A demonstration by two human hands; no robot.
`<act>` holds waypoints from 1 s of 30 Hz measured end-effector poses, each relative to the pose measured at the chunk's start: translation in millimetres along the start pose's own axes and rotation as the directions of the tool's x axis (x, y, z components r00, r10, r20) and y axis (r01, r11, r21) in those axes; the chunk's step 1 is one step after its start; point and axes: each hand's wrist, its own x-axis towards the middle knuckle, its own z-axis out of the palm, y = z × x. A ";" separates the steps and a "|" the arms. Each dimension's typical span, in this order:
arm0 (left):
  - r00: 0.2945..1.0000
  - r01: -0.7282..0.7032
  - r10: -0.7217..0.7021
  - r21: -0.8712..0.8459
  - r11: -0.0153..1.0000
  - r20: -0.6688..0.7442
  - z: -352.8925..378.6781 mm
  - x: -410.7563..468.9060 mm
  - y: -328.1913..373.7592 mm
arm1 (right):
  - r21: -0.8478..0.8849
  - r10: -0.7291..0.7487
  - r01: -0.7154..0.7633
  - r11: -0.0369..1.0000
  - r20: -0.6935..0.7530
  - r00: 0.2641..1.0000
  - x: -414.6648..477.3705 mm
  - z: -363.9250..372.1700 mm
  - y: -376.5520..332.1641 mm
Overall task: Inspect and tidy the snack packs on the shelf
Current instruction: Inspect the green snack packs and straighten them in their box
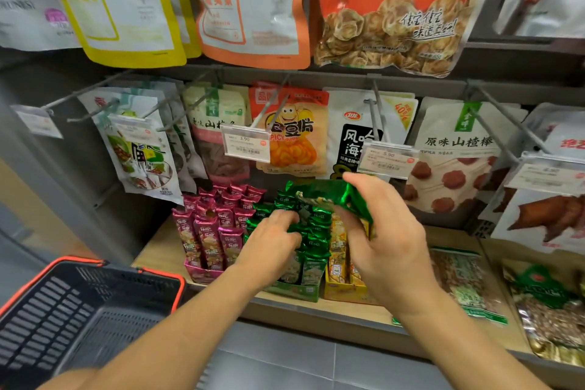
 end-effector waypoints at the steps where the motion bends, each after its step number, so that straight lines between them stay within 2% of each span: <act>1: 0.999 0.000 -0.001 0.012 1.000 0.035 1.2 0.8 -1.0 | -0.009 0.019 -0.019 1.000 0.025 0.999 6.0 6.3 -0.3; 5: 0.986 0.003 -0.012 0.058 0.998 0.169 5.8 2.5 -4.2 | -0.094 0.093 -0.079 0.992 0.149 0.984 18.3 29.4 4.1; 9: 0.984 -0.023 0.017 0.034 0.999 0.176 -2.0 3.8 -9.1 | -0.176 0.195 -0.160 0.971 0.205 0.959 18.9 44.1 14.0; 11: 0.981 -0.008 0.007 0.004 1.000 0.192 -5.5 4.2 -11.9 | -0.188 0.224 -0.176 0.966 0.278 0.934 23.7 52.1 19.5; 15: 0.975 0.019 -0.002 -0.076 0.997 0.221 -9.3 4.2 -12.6 | -0.263 0.328 -0.228 0.937 0.440 0.836 43.3 73.9 31.9; 20: 0.975 0.127 -0.069 -0.273 0.953 0.213 -5.9 -1.4 -13.0 | -0.455 0.495 -0.257 0.852 0.542 0.679 46.9 104.0 47.2; 23: 0.989 0.073 -0.039 -0.236 0.969 0.144 -1.5 -6.4 -13.1 | -0.474 0.508 -0.245 0.846 0.574 0.643 31.5 120.8 58.8; 26: 0.992 0.089 -0.071 -0.188 0.978 0.101 -0.7 -8.1 -13.2 | -0.481 0.467 -0.163 0.861 0.623 0.628 12.0 134.1 68.4; 28: 0.989 0.082 -0.062 -0.157 0.984 0.133 -0.1 -6.3 -12.9 | -0.462 0.432 -0.116 0.879 0.669 0.605 3.9 139.1 70.0; 30: 0.978 0.077 -0.049 -0.136 0.988 0.202 0.3 -5.2 -12.4 | -0.425 0.435 -0.156 0.892 0.708 0.556 5.0 140.5 73.0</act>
